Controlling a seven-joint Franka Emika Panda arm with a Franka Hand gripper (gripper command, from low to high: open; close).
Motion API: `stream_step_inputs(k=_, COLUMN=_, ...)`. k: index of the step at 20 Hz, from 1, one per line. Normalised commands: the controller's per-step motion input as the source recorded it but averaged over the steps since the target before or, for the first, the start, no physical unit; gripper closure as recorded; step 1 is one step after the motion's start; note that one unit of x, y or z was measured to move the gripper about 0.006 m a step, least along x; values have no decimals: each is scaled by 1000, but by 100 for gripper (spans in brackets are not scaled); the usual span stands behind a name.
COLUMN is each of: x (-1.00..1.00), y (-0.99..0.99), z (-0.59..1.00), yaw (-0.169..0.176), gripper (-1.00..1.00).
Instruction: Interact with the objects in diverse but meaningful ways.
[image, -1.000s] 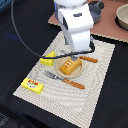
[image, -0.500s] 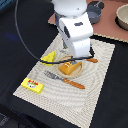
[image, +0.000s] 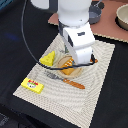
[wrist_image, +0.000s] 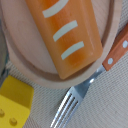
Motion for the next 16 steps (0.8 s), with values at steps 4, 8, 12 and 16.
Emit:
stream_step_inputs(k=4, x=94, y=24, z=-181, yaw=16, gripper=-100)
stream_step_inputs(k=8, x=116, y=47, z=-176, yaw=15, gripper=-100)
stream_step_inputs(k=12, x=119, y=55, z=-196, yaw=15, gripper=-100)
stream_step_inputs(k=16, x=149, y=54, z=-163, yaw=15, gripper=-100)
